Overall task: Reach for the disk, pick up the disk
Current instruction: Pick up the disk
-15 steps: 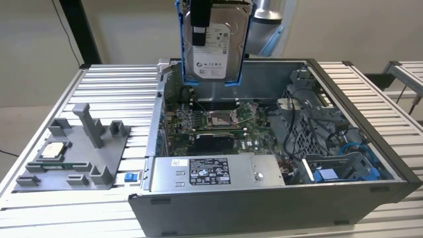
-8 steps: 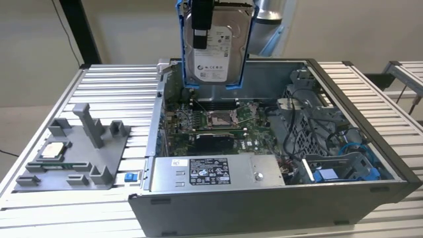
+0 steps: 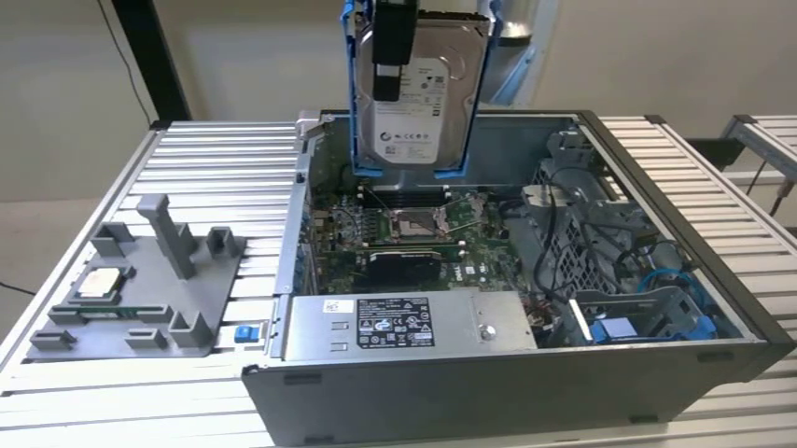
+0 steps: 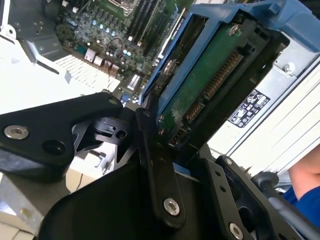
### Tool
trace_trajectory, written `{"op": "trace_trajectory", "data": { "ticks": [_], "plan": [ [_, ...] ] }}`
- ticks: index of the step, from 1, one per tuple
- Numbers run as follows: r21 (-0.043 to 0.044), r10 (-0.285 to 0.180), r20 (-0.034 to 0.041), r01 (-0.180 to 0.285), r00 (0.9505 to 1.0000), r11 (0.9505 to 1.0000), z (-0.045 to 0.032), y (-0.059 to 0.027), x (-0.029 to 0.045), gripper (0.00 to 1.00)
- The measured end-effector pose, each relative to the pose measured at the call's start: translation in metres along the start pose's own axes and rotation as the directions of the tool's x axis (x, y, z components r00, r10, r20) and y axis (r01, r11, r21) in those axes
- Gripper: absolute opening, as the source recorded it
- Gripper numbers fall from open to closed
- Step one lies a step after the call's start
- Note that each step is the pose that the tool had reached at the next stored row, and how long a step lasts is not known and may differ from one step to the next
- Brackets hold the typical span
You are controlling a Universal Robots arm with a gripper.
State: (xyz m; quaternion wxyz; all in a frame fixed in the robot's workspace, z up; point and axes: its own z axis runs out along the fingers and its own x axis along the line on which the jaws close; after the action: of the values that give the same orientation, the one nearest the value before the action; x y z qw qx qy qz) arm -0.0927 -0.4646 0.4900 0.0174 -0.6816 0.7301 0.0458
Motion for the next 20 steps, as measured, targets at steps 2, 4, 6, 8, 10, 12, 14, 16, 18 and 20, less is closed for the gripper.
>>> {"op": "trace_trajectory", "data": {
  "ticks": [2, 4, 6, 8, 10, 12, 14, 16, 18, 20],
  "plan": [
    [-0.0016, 0.0, -0.0001, 0.0, 1.0, 1.0, -0.0004, -0.0031, 0.0042, 0.0],
    [-0.0032, 0.0, -0.0001, 0.0, 1.0, 1.0, -0.0008, -0.0062, 0.0084, 0.0],
    [-0.0047, 0.0, -0.0002, 0.0, 1.0, 1.0, -0.0013, -0.0093, 0.0128, 0.0],
    [-0.0062, 0.0, -0.0004, 0.0, 1.0, 1.0, -0.0018, -0.0123, 0.0174, 0.0],
    [-0.0074, 0.001, -0.0005, -0.001, 1.0, 1.0, -0.0022, -0.0151, 0.0217, 0.0],
    [-0.0086, 0.001, -0.0005, -0.001, 1.0, 1.0, -0.0025, -0.0179, 0.0261, 0.0],
    [-0.0098, 0.001, -0.0007, -0.001, 1.0, 1.0, -0.003, -0.0207, 0.0305, 0.0],
    [-0.0109, 0.001, -0.0007, -0.001, 1.0, 0.9999, -0.0033, -0.0234, 0.0348, 0.0],
    [-0.0118, 0.001, -0.0009, -0.001, 1.0, 0.9999, -0.0037, -0.0259, 0.0389, 0.0],
    [-0.0127, 0.001, -0.0009, -0.001, 1.0, 0.9999, -0.0041, -0.0286, 0.0432, 0.0]
  ]
}}
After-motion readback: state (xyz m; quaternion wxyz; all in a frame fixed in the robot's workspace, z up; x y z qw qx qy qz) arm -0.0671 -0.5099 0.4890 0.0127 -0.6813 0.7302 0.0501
